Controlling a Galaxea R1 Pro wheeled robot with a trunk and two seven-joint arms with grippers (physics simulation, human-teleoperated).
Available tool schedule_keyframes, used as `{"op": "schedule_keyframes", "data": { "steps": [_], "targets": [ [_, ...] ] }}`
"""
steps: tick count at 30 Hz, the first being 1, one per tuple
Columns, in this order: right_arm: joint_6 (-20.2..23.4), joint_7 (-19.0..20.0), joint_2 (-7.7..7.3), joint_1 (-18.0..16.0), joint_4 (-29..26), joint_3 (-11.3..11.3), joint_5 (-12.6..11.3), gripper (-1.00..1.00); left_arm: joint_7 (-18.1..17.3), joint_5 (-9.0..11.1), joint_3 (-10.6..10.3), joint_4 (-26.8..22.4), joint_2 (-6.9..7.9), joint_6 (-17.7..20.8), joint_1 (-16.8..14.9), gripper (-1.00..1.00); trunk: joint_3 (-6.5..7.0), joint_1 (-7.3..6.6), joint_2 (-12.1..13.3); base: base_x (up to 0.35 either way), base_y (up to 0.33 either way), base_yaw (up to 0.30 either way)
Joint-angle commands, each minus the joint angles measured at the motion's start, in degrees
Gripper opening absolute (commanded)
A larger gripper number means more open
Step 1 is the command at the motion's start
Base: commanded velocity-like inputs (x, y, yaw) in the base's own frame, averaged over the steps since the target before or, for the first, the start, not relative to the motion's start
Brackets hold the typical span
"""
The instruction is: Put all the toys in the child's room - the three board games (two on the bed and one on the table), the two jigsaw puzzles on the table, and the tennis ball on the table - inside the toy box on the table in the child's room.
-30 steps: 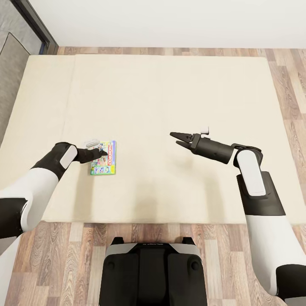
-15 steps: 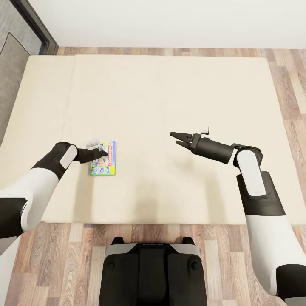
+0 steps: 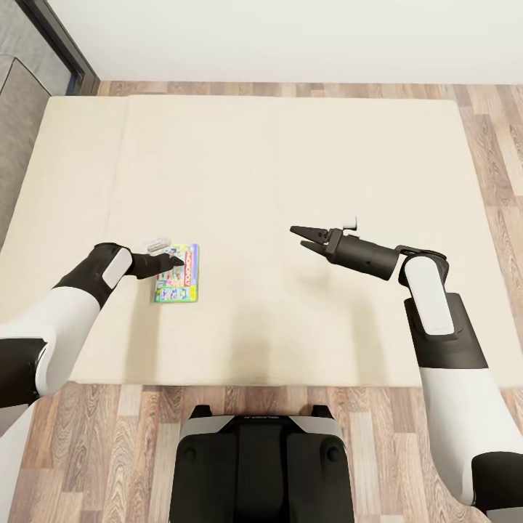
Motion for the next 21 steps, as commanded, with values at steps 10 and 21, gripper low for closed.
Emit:
{"op": "schedule_keyframes", "data": {
  "steps": [10,21],
  "targets": [
    [0.08,0.57,-0.03,-0.03,0.01,0.10,0.65,1.00,-0.16,0.08,-0.45,-0.05,0.08,0.12,-0.02,1.00,-0.04,0.02,-0.06,0.001,0.000,0.000],
    [0.08,0.29,-0.03,-0.03,0.01,0.30,0.66,1.00,-0.16,0.07,-0.45,-0.05,0.08,0.12,-0.02,1.00,-0.04,0.02,-0.06,0.061,0.046,0.000]
  ]
}}
